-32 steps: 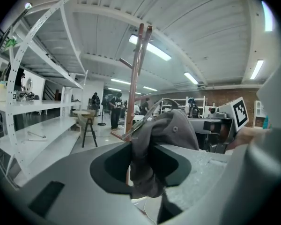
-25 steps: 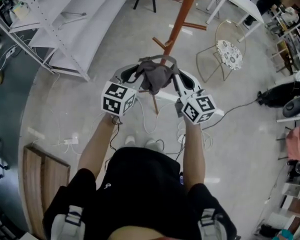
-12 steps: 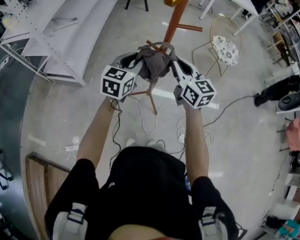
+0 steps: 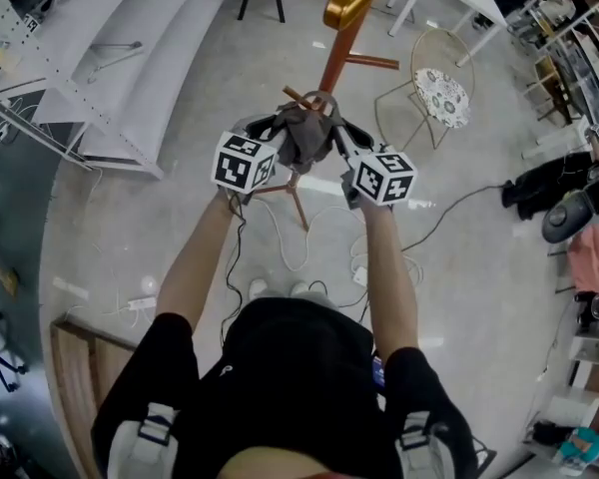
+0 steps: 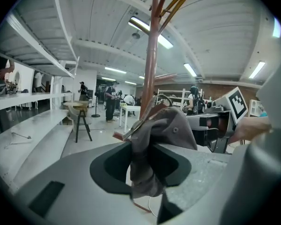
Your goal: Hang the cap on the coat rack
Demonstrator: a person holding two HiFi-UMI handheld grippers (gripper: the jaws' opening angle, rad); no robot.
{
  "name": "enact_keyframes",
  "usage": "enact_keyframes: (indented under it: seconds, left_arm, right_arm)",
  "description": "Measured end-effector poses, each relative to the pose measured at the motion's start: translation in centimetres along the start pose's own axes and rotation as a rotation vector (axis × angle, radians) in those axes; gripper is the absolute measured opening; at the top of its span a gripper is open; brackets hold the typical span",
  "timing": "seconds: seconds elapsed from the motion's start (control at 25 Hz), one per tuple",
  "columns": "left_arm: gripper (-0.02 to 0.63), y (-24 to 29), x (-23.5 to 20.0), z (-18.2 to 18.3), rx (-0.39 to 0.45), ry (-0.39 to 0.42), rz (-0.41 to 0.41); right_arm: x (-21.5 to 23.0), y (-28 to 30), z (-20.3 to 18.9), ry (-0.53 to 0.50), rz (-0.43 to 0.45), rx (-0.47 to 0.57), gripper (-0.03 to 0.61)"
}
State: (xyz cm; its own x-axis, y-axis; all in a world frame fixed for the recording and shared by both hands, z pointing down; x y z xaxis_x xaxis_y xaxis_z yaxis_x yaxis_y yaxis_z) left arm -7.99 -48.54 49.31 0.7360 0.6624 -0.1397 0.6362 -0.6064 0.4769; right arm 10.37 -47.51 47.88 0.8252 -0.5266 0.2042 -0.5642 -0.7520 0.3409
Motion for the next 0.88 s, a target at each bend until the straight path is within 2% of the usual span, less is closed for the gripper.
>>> enact_keyframes:
  seconds: [0.24,0.4,0.56,0.72,0.84,0.88]
  left_arm:
    - [0.107,2.8,-0.2,-1.2,-0.067,0.008,-0.004]
    - [0.107,4.2,0.5,-1.9,-0.094,0.015,-0.017]
    - [0.109,5.0,0.9,-2.3,-0.089,-0.050,-0.001]
    - [0.113,5.0,0.9,-2.1,-0.081,-0.073,0.032]
    - [0.129,3.5,0.7,-2.2,-0.037,-0.102,0.023]
    - [0.132,2.9,0.6,-2.3,-0.020,-0.107,0.021]
  right_arm:
    - [2.3,1.7,-2.0,0.081,-0.035,-0.054,-0.002]
    - [2.8,2.5,-3.0,0.108,-0.028,-0.073,0.000]
    - [3.2,2.8,-3.2,0.178,-0.036,-0.041,0.002]
    - [3.2,2.8,-2.9,0.182,-0.072,-0.019,0.004]
    - [3.1,1.7,-2.8,0.178,-0.085,0.013,0.038]
    - [3.2,1.1,-2.7,0.180,-0.086,0.023,0.083]
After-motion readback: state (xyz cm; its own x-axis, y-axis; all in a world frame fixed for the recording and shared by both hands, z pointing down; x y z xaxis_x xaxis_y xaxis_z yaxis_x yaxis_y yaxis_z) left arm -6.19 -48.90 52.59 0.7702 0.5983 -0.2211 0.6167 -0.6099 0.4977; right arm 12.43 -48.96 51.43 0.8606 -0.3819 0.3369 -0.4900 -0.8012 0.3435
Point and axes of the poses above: the fingertips, and each gripper's own axes: y forward along the fingers, x to its right, z out of its top, the point moved 6 cm from there along -y, backward along the fingers, and after that the axes turned 7 degrees about -x, right-handed, at the moved point
